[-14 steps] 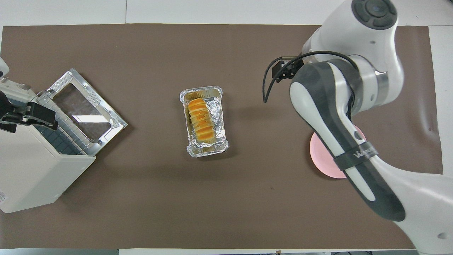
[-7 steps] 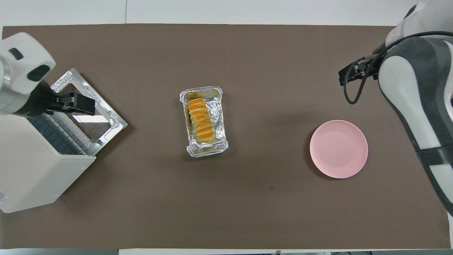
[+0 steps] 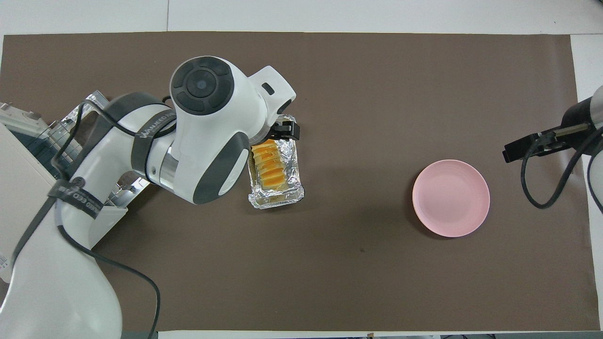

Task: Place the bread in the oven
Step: 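Reach the left gripper to the foil tray and grasp its rim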

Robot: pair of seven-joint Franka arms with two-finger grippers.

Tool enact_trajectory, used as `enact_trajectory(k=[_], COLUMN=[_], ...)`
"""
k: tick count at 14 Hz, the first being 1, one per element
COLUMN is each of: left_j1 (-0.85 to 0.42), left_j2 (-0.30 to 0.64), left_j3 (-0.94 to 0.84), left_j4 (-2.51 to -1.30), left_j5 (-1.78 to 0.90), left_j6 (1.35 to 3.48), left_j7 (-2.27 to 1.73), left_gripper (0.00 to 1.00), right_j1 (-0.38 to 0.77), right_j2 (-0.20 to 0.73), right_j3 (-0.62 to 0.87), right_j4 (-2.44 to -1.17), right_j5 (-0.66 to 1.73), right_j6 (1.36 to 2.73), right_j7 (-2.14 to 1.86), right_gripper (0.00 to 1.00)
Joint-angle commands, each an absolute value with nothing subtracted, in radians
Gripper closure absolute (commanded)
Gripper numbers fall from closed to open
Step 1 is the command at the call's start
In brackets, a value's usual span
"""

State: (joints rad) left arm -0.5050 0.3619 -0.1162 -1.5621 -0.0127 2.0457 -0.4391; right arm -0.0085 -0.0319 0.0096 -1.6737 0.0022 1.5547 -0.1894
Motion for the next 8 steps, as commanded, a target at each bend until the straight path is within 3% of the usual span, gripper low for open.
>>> enact_trajectory(k=[1,3,8], left_j1=[-0.578,-0.594,-0.621], left_j2=[0.437,0.494,0.531], left_j3=[-0.094,-0.094,-0.094], left_j4=[-1.539,-1.551,-1.569], left_j5=[0.009,0.058,0.06], left_j6=[2.077,2.12,2.187], left_j7=[-0.48,-0.527,-0.54], left_gripper=[0.0,0.0,0.0], right_j1=[-0.046,-0.061,-0.066], right_j2=[-0.075,-0.074,-0.069], right_j3=[0.021,0.021,0.021], right_j4=[-1.727,-1.727,-1.717], right_j5=[-0.009,-0.009,-0.031], right_j6=[1.551,1.555,1.562], right_j7=[-0.202,-0.201,-0.201], right_gripper=[0.0,0.0,0.0])
